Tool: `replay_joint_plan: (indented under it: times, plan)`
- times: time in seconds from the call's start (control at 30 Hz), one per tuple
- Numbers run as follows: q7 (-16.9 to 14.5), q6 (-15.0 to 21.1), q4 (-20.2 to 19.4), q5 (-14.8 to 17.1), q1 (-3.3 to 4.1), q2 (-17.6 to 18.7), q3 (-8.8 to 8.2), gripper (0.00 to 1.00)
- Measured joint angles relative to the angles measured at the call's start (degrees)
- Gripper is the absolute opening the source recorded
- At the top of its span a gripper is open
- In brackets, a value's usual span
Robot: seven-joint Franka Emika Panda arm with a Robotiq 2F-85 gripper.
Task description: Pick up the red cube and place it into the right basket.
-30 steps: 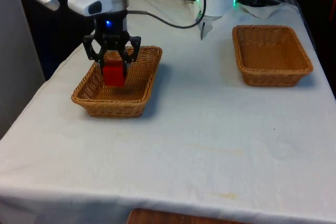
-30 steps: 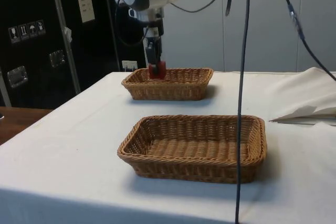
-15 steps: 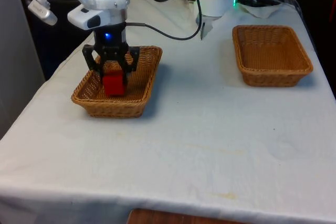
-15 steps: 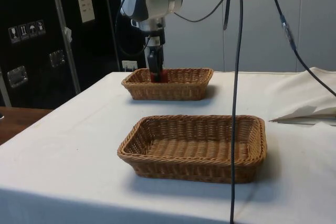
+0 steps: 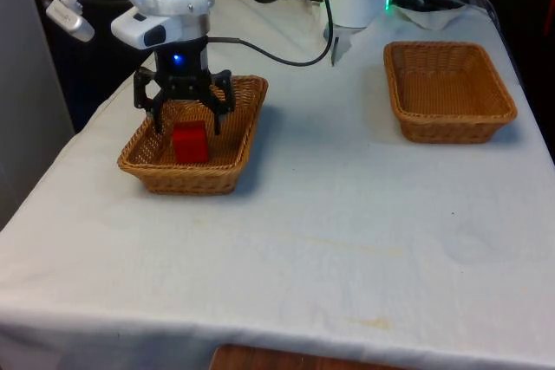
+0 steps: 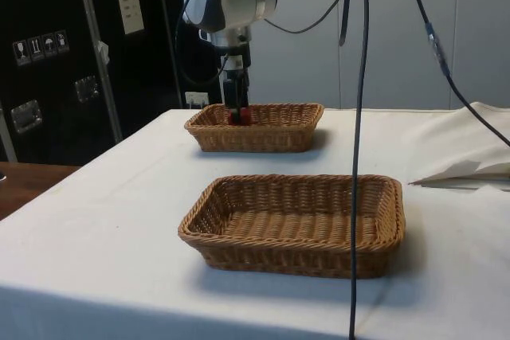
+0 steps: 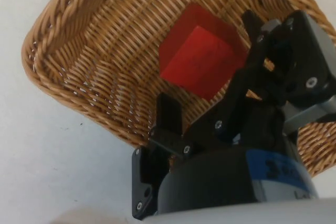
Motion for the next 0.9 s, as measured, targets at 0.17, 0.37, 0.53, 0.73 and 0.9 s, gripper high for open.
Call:
replay_joint_plan:
  times: [0.17, 0.37, 0.53, 0.73, 0.9]
  plan:
    - [0.0, -0.5, 0.5, 0.0, 0.11, -0.4, -0.57, 1.00]
    - [0.3, -3.4, 1.1, -0.3, 0.69, -2.7, -2.29, 1.00]
    - [1.0, -4.7, 1.4, -0.6, 1.26, -4.0, -3.27, 1.00]
    - [2.3, -5.9, 1.6, -1.3, 1.95, -5.4, -3.55, 1.00]
    - [5.3, -7.3, 1.6, -3.9, 3.09, -8.0, -3.55, 1.00]
